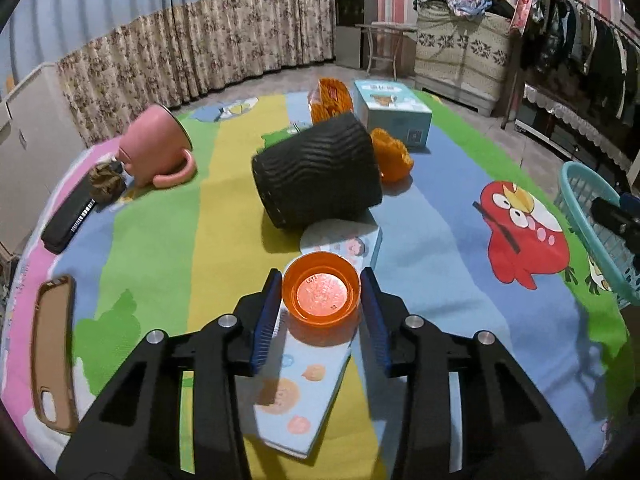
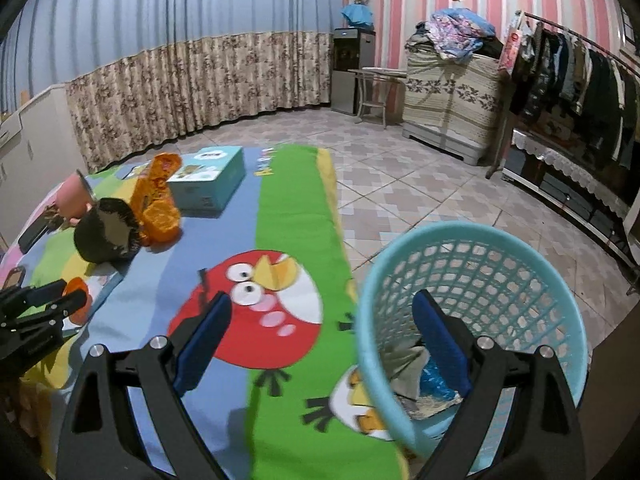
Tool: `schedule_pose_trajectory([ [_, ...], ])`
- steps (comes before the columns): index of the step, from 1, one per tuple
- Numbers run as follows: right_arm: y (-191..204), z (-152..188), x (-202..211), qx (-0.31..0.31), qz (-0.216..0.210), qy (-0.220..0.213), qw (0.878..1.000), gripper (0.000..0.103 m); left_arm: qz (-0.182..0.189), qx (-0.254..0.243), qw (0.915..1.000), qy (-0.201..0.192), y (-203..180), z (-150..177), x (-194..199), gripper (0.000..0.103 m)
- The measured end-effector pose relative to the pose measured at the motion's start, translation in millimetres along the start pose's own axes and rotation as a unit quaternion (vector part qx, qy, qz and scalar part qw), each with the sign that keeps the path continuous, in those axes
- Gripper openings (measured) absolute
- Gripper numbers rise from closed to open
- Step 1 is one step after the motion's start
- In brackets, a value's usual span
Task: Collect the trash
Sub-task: 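Grasp the orange round lid with the left tool, then grasp the picture booklet with the right tool while the left tool holds the orange lid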
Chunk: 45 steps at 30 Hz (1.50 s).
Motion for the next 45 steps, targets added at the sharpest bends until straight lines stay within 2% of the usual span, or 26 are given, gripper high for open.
schedule_pose_trajectory([
  [5,28.2,-0.4,2.2,0.012,-0.013,0.001,1.000,0.090,-0.010,0.001,0.9997,-0.023,17.9,-5.2,19.9,0.039],
  [12,79.9,4.7,0.9,0.012,-0.054,0.013,0.998,0.090,-0.045,0.032,0.9976,-0.043,83.4,-8.7,44.9,0.039],
  [18,141.3,13.0,-0.7,0.035,-0.085,0.029,0.995,0.090,-0.080,0.054,0.9945,-0.042,140.2,3.9,48.7,0.039],
  [21,173.9,20.7,-5.7,0.065,-0.083,0.044,0.993,0.090,-0.092,0.066,0.9928,-0.040,165.5,12.1,48.3,0.039],
  [25,198.9,28.1,-13.4,0.054,-0.101,0.068,0.991,0.090,-0.102,0.078,0.9908,-0.041,192.5,18.0,48.2,0.039],
  [34,234.9,42.4,-40.2,0.035,-0.101,0.098,0.989,0.090,-0.103,0.113,0.9875,-0.038,229.7,31.7,39.8,0.039],
  [38,246.2,49.8,-47.4,0.052,-0.093,0.109,0.988,0.090,-0.102,0.121,0.9868,-0.036,236.1,38.5,36.3,0.039],
  [42,244.5,61.9,-51.2,0.069,-0.079,0.134,0.985,0.090,-0.098,0.130,0.9861,-0.032,239.7,45.2,35.2,0.039],
  [45,234.6,65.3,-47.7,0.068,-0.078,0.136,0.985,0.090,-0.095,0.135,0.9858,-0.030,240.0,49.0,34.9,0.039],
])
Point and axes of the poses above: each gripper's, at about its wrist camera, not at the fingertips, and x roughly against the way its jaws point, y to its left, z to its underside, the point moved 9 cm from there along -x, roughly the way its jaws point, and after that the axes turned 7 degrees about -z, right-handed, at the moved point
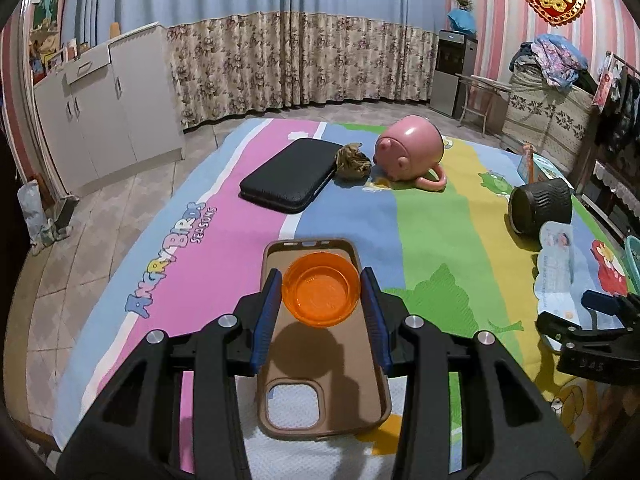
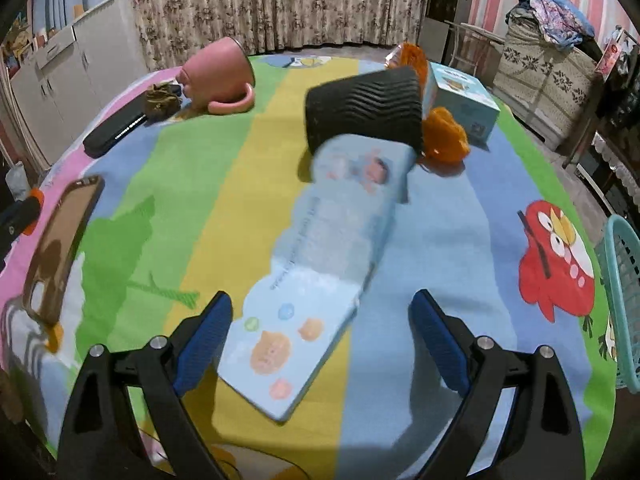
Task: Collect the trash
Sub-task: 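Grasp the picture booklet with the right tool while the left tool holds the orange lid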
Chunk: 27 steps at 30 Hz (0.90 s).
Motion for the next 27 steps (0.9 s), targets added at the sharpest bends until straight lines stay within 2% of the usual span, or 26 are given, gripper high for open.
schedule_pose_trajectory([
  [12,-39.1,9.1,17.2,-0.002,0.003,-0.010,1.000,0.090,0.014,-0.008,0.9999,-0.003,-20.5,8.2,14.2,0.039],
  [21,-24.6,16.6,24.0,0.027,-0.025,-0.020,0.999,0.090,0.027,-0.011,0.9996,-0.005,-43.0,13.6,24.6,0.039],
  [24,-20.6,19.6,20.8,0.045,-0.017,-0.020,0.999,0.089,0.032,-0.018,0.9993,-0.004,-55.4,20.2,25.6,0.039],
  [27,-19.2,21.5,20.6,0.045,-0.034,-0.019,0.998,0.081,0.034,-0.029,0.9990,0.002,-69.5,28.6,24.0,0.039],
])
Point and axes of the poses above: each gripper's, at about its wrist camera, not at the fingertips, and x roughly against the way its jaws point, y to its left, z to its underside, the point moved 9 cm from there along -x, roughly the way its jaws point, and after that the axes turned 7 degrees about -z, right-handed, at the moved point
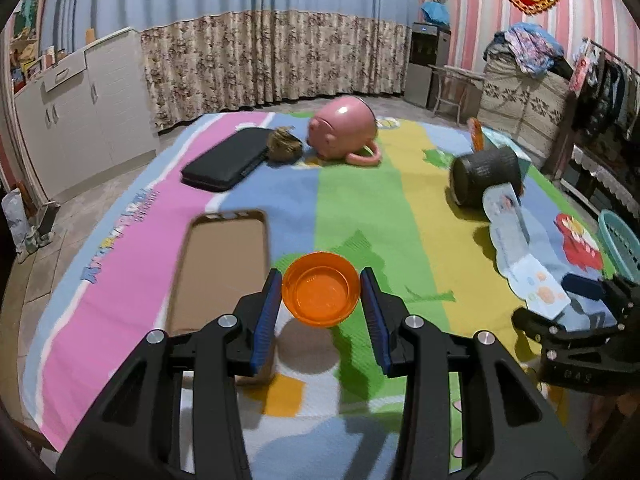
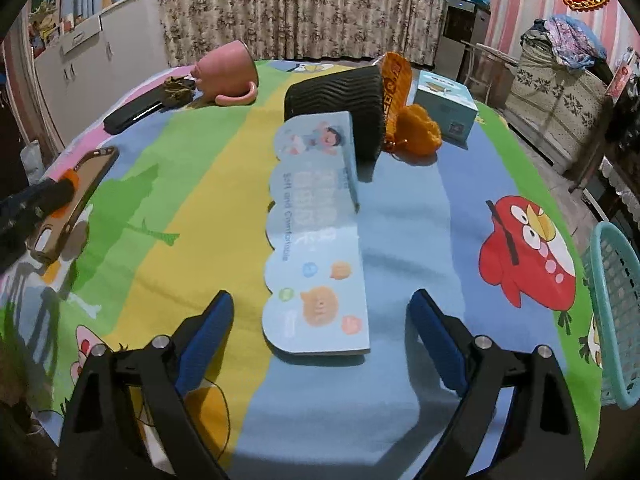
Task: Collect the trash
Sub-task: 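Grasp the picture booklet with the right tool while the left tool holds the orange lid, then carry the booklet over the basket and release it with the right tool while the left carries the lid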
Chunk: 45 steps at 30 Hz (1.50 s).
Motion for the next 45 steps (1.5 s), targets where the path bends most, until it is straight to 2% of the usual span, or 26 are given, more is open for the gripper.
schedule_pose_trajectory([
  [4,-0.2,-0.1,3.6,0.009,-0.013,-0.006,1.000,0.051,-0.001,-0.010,0.9999,0.003,-11.6,6.7,-2.0,0.039],
  [11,-12.0,-0.4,17.0,0.015,-0.026,-0.026,0.999,0.050,-0.004,-0.016,0.9999,-0.001,-21.5,2.3,3.8,0.039],
  [16,-38.4,-11.0,48.2,0.004,-0.027,-0.062,0.998,0.050,-0.001,-0.017,0.9998,-0.015,-33.7,-13.5,13.0,0.039],
  [25,-107.3,-18.3,91.9,-0.048,-0.013,-0.111,0.993,0.050,0.026,-0.030,0.9983,-0.042,-87.6,-41.6,29.2,0.039],
  [34,-149.0,-25.2,125.1,-0.076,-0.003,-0.150,0.986,0.049,0.058,-0.048,0.9950,-0.065,-145.5,-59.2,44.8,0.039],
  [38,-164.3,-26.2,136.4,-0.081,0.012,-0.162,0.983,0.049,0.068,-0.057,0.9936,-0.071,-162.8,-63.6,48.5,0.039],
  [45,-215.6,-21.6,168.8,-0.112,0.052,-0.190,0.974,0.049,0.088,-0.064,0.9905,-0.085,-191.0,-75.9,60.1,0.039],
])
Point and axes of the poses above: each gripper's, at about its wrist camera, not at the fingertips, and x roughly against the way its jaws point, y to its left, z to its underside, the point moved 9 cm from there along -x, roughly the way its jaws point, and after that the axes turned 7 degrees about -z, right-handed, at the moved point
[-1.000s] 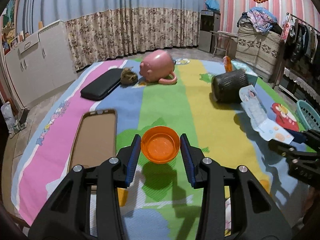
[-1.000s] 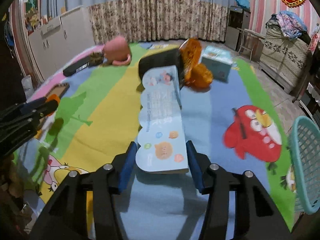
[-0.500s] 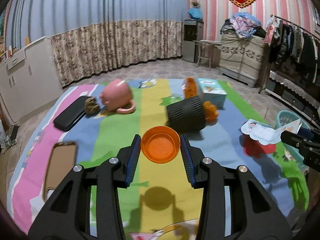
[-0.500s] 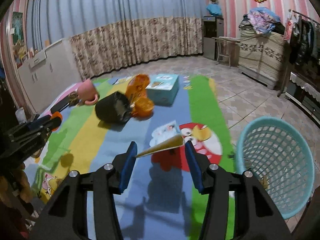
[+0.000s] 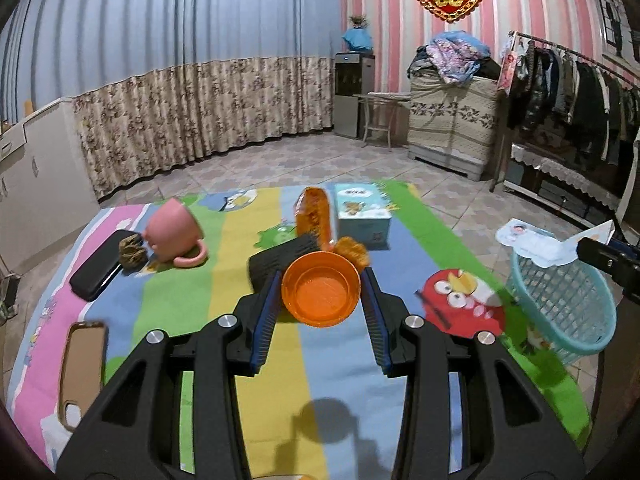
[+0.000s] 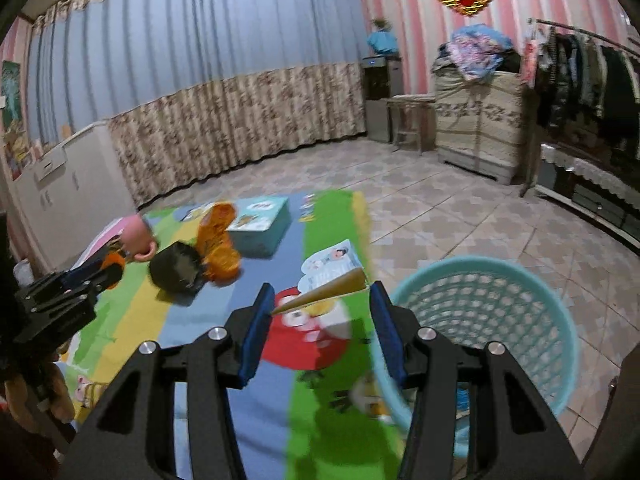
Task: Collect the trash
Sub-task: 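Carry the booklet over the basket and release it with the right tool while the left carries the lid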
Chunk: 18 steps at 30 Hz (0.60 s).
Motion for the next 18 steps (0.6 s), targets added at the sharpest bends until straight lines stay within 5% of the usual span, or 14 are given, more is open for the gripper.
schedule_pose_trajectory([
  [2,-19.9,-0.8,4.8,-0.012,0.013,-0.002,1.000,0.046,0.005,-0.001,1.0000,-0.002,-7.6,-4.2,-1.2,0.039],
  [4,-41.5,1.0,5.8,-0.029,0.021,0.003,0.999,0.015,0.012,-0.005,0.9999,-0.004,-18.9,-8.3,-1.7,0.039],
  [18,-127.2,23.6,7.9,-0.103,0.063,0.020,0.993,0.015,0.050,-0.029,0.9983,-0.005,-83.8,-14.6,-9.6,0.039],
])
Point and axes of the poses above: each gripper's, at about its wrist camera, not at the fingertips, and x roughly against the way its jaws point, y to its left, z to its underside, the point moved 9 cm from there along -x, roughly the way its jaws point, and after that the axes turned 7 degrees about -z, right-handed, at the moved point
